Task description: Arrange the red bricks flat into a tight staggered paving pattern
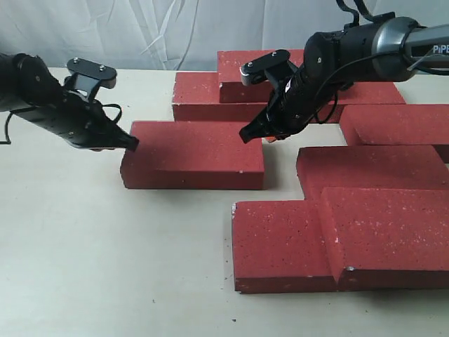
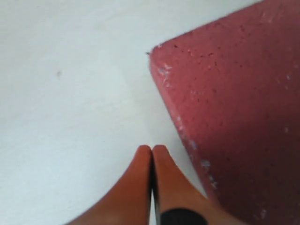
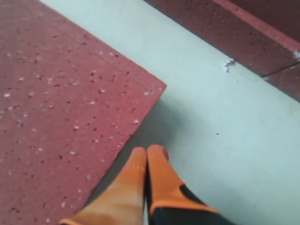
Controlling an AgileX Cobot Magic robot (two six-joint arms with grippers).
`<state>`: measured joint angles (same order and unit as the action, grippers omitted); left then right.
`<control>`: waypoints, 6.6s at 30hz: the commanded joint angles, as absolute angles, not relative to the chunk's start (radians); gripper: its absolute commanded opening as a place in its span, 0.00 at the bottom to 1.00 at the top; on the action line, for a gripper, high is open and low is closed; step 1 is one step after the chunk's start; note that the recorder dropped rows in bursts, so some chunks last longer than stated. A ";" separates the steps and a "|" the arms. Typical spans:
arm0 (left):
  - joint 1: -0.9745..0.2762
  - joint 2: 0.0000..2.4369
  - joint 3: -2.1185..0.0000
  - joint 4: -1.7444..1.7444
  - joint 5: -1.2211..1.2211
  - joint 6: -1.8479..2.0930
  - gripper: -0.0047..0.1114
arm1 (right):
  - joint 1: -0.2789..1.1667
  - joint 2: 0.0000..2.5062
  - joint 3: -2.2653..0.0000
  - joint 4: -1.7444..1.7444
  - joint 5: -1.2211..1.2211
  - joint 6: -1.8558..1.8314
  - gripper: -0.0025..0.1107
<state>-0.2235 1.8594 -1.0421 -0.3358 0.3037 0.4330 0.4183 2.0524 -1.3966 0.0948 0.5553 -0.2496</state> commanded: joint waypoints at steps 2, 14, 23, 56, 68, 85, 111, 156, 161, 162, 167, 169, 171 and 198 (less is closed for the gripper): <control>-0.170 1.861 -1.042 -0.370 0.284 0.420 0.04 | 0.418 2.050 -1.402 -0.019 0.539 -0.200 0.01; -0.168 1.861 -1.008 -0.224 0.273 0.423 0.04 | 0.418 1.951 -1.313 0.343 0.615 -0.696 0.01; -0.170 1.861 -1.008 -0.268 0.317 0.423 0.04 | 0.420 1.937 -1.311 0.622 0.826 -1.001 0.01; -0.233 1.934 -1.032 -0.367 0.296 0.480 0.04 | 0.451 1.982 -1.314 0.469 0.535 -0.818 0.01; -0.231 1.934 -1.032 -0.372 0.306 0.480 0.04 | 0.570 1.933 -1.314 0.582 0.793 -0.974 0.01; -0.262 1.934 -1.032 -0.404 0.223 0.482 0.04 | 0.629 2.052 -1.314 0.531 0.499 -0.960 0.01; -0.247 1.877 -1.032 -0.325 0.225 0.480 0.04 | 0.629 1.998 -1.314 0.468 0.536 -0.856 0.01; -0.320 1.842 -1.106 -0.675 0.638 0.938 0.04 | 0.550 1.949 -1.314 0.420 0.652 -0.748 0.01; -0.229 1.779 -1.050 -0.650 0.476 0.869 0.04 | 0.562 1.984 -1.314 0.456 0.628 -0.843 0.01; -0.201 1.781 -1.037 -0.650 0.447 0.841 0.04 | 0.562 1.993 -1.314 0.450 0.578 -0.843 0.01; -0.098 1.815 -1.016 -0.690 0.377 0.810 0.04 | 0.559 2.031 -1.314 0.424 0.491 -0.834 0.01; -0.081 1.837 -1.016 -0.730 0.349 0.810 0.04 | 0.559 2.044 -1.314 0.424 0.491 -0.834 0.01; -0.080 1.867 -1.016 -0.735 0.330 0.817 0.04 | 0.559 2.050 -1.314 0.418 0.481 -0.834 0.01; -0.220 2.013 -1.100 -0.841 0.238 0.901 0.04 | 0.557 2.086 -1.314 0.364 0.338 -0.810 0.01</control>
